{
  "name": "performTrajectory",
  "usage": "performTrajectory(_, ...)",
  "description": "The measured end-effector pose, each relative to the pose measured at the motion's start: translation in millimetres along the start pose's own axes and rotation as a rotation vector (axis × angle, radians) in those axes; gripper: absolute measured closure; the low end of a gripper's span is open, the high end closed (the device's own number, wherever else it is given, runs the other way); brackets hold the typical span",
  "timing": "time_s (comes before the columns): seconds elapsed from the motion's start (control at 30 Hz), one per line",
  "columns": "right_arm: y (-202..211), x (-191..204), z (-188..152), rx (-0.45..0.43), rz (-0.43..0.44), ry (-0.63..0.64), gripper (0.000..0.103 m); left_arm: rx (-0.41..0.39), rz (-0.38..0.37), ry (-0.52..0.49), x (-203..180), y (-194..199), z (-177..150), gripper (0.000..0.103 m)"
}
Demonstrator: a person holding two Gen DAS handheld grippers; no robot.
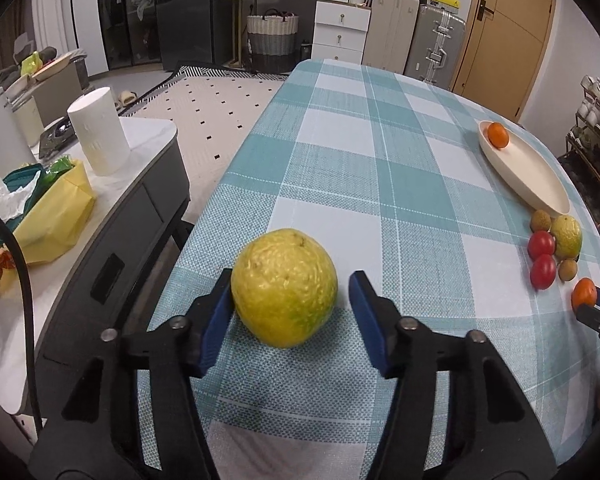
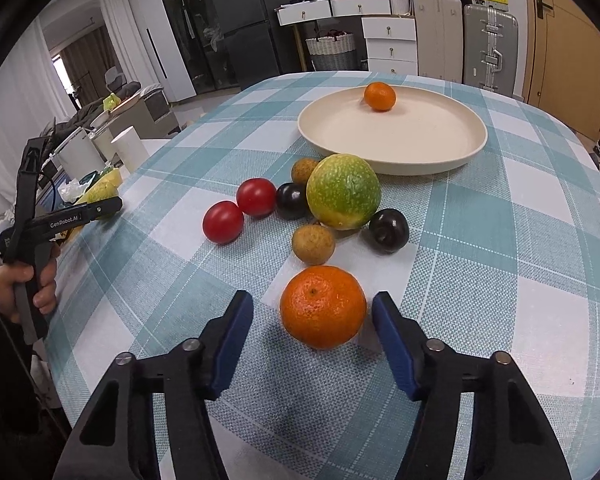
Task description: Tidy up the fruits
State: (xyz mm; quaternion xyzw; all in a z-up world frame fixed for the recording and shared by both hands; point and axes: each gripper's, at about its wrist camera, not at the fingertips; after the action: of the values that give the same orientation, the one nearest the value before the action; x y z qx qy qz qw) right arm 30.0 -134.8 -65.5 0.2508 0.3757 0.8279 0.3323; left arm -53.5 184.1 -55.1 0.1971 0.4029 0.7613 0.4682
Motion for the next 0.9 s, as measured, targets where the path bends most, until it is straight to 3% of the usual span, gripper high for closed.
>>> performTrajectory(0.3,-1,-2,3,-0.002,-0.019,0.001,0.061,-0.009,-0.039,-0.016,-8,3,-4,0.058)
performTrajectory(0.9,12,-7,10,-0.061,-0.024,-0.008,0.062,-0.080,-0.218,-0.190,-108,28,-2,0.058)
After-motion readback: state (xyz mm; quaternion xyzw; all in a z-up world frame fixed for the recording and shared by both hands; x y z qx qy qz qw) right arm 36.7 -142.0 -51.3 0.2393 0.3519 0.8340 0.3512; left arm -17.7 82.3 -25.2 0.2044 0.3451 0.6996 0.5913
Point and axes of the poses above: each gripper's, at about its wrist camera, not at the fingertips, and y roughly against the way its jaws point, x to its left, z to its top, and after that the axes turned 2 degrees about x, right-handed
